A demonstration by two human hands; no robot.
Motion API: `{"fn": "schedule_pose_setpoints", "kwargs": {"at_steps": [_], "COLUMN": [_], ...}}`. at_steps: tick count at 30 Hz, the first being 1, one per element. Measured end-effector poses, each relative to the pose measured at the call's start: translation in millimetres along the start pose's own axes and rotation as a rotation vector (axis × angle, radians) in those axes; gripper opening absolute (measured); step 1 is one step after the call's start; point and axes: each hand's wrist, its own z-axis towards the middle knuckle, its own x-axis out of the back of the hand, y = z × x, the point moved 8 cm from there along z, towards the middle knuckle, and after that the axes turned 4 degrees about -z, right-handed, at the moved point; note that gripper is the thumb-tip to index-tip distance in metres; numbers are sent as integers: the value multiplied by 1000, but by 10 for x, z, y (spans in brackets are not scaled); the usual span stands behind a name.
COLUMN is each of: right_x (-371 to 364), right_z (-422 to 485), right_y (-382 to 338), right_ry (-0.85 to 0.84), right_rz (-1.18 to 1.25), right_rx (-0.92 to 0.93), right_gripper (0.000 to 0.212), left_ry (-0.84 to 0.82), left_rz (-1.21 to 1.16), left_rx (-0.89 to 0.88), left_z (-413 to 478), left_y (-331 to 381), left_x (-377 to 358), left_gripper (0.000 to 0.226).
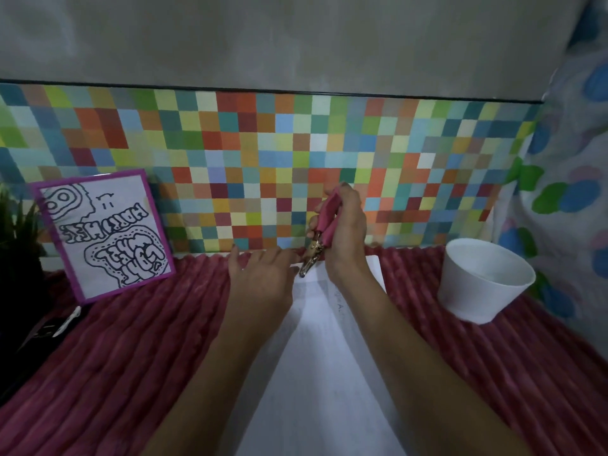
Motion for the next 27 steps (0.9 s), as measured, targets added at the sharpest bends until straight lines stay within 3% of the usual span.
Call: {"fn": "schedule_pose_setpoints", "kwargs": {"at_steps": [7, 18, 27], "right_x": [-8, -186, -52], "right_z": [17, 14, 32], "right_y": [-13, -100, 20], "right_ry": [-41, -237, -101], "right_rz": [-8, -109, 44], "right_rx": [62, 81, -28], "right_gripper": [26, 31, 29], "left_ry": [-28, 27, 84], "left_rz": [-211, -158, -284], "left_rx": [13, -33, -45], "left_z": [6, -1, 4], "left_y": [-63, -17, -65], "left_x": [-109, -94, -74], "left_gripper": [14, 9, 6]}}
